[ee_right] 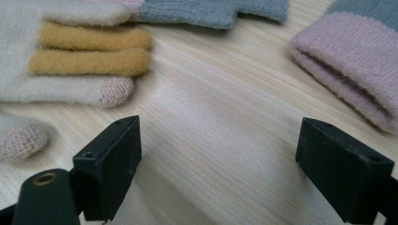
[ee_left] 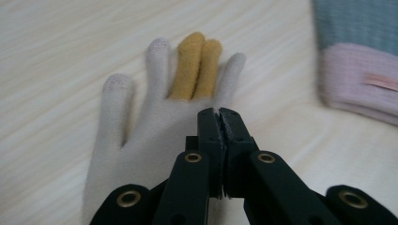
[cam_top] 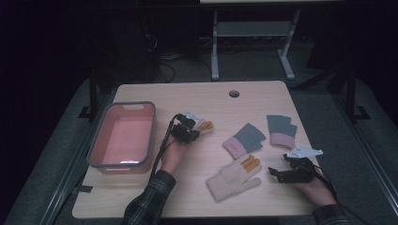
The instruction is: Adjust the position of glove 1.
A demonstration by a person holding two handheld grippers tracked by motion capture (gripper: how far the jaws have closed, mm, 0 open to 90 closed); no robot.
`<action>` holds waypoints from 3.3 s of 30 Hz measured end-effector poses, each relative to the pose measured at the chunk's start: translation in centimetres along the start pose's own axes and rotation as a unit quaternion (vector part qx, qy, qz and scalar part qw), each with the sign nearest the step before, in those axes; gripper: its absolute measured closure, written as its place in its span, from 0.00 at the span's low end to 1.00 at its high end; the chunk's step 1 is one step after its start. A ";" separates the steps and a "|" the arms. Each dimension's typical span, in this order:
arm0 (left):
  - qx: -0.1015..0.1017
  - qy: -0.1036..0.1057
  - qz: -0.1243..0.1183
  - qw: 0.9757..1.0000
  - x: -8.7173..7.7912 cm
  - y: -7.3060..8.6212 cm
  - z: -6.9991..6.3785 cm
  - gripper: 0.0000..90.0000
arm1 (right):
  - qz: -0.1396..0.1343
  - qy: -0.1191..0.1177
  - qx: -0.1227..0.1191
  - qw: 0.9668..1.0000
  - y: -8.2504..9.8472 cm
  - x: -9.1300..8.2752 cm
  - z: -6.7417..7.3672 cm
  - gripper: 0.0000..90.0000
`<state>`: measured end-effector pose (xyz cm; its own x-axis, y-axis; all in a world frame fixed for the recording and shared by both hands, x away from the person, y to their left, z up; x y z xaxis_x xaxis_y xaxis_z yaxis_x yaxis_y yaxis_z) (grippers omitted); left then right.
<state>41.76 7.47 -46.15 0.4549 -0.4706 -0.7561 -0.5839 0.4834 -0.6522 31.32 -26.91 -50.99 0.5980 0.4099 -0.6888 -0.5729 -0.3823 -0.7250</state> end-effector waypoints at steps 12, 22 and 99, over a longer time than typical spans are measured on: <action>0.012 0.052 -0.016 0.998 -0.1 -0.4 -2.7 0.88 | 0.000 0.000 0.000 1.000 0.0 0.0 0.0 0.16; -0.022 0.014 -0.020 0.999 -2.0 0.2 1.6 0.71 | 0.000 0.000 0.000 1.000 0.0 0.0 0.0 0.16; 0.055 0.080 -0.098 0.990 -8.2 1.9 -0.7 0.99 | 0.033 -0.166 -0.088 0.982 -5.5 3.9 10.9 1.00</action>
<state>36.45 11.80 -41.16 0.4344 -0.6696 -0.6024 -0.4145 0.4451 -0.7938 30.69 -14.19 -49.63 0.3305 0.6163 -0.7148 -0.4801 -0.5422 -0.6895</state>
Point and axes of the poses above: each handheld gripper's, and its own axes: x roughly forward along the jaws, y roughly out of its underside, z roughly to its left, the point moved 4 cm from there along x, roughly forward along the jaws, and after that the axes turned 2 degrees about y, right-handed, at the moved point
